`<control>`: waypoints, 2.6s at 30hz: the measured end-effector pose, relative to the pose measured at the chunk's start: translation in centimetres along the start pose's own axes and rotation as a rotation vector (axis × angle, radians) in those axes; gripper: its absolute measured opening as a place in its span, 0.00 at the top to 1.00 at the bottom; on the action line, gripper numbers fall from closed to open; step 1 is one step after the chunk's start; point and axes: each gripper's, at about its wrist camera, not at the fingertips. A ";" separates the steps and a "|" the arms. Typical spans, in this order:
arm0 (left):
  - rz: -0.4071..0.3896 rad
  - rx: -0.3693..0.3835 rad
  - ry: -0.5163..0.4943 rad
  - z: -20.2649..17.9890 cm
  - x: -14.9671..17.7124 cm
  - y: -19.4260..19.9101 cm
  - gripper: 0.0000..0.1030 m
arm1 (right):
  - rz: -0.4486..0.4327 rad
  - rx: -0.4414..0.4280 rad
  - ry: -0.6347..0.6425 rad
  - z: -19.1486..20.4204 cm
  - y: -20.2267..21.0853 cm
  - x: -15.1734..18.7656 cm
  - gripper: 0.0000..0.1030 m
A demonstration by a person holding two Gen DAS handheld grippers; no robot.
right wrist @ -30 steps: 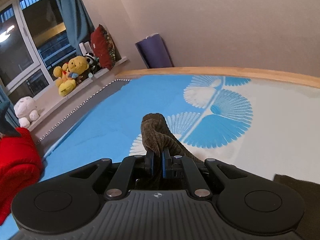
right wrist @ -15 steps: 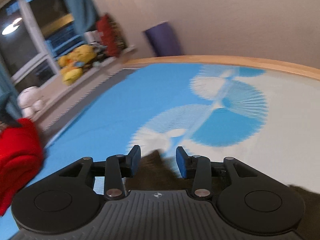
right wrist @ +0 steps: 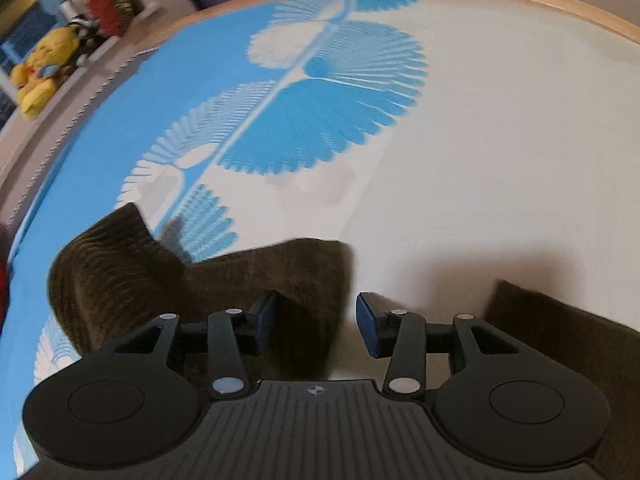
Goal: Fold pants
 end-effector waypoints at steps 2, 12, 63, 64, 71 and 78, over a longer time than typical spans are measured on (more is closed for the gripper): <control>0.012 -0.053 -0.001 0.8 -0.1 -0.4 0.87 | -0.011 -0.009 0.042 0.5 -0.4 -0.2 0.78; -0.074 0.100 0.145 5.5 -0.7 3.9 0.66 | -0.296 0.122 -0.041 2.8 8.4 -3.8 0.90; -0.156 -0.547 0.873 31.9 13.7 11.1 0.53 | -0.240 -0.293 1.443 34.8 2.6 27.1 0.83; -0.153 -0.552 0.862 31.7 13.5 11.3 0.51 | -0.269 -0.287 1.464 34.8 2.5 27.4 0.83; -0.216 -0.543 0.819 28.9 12.2 15.3 0.50 | -0.337 -0.300 1.458 34.5 5.9 25.4 0.80; -0.304 -0.456 0.793 24.6 12.6 19.4 0.48 | -0.363 -0.407 1.140 30.2 15.8 18.7 0.64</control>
Point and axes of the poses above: each gripper's, at about its wrist camera, not at the fingertips, and y roughly against the way its jaws point, z to its left, x to its underside, and after that the axes turned 10 degrees about y, right-handed
